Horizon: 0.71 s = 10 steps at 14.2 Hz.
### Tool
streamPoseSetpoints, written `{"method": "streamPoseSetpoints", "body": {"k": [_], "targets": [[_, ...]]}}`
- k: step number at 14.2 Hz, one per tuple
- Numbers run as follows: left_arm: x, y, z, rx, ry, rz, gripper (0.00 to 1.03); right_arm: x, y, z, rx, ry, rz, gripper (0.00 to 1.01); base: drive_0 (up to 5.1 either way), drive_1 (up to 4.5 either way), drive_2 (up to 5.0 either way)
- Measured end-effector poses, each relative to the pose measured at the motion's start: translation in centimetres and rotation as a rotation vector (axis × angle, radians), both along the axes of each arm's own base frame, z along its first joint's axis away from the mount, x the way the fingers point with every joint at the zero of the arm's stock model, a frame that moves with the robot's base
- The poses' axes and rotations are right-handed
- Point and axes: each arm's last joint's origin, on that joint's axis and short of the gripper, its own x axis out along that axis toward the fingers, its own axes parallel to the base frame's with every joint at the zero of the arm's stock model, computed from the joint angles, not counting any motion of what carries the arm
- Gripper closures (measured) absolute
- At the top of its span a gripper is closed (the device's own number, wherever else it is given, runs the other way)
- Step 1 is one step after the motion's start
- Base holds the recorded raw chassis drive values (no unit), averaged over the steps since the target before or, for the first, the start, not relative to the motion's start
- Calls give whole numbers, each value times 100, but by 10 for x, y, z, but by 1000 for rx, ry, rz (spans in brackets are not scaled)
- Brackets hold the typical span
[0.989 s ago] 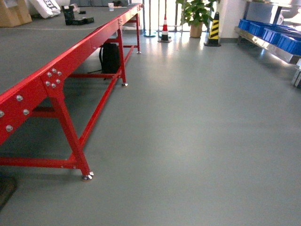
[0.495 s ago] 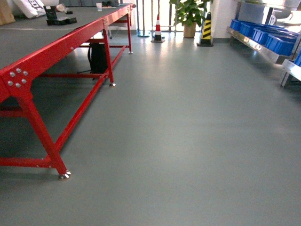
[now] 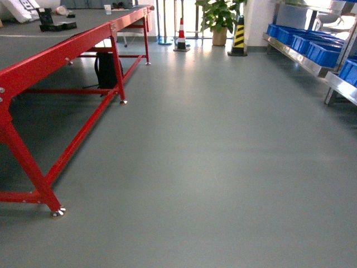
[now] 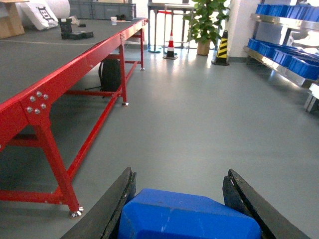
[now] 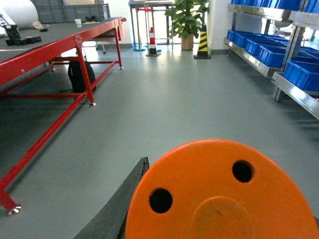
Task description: Sort blue parts and orange caps into right shelf containers
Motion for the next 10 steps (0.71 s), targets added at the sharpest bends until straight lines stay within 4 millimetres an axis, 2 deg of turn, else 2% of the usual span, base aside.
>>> {"method": "streamPoseSetpoints", "body": {"k": [10], "targets": [[0,0,0,0,0,2,58,0,0,-1,0,6,0,58,-7,426,-440]]}}
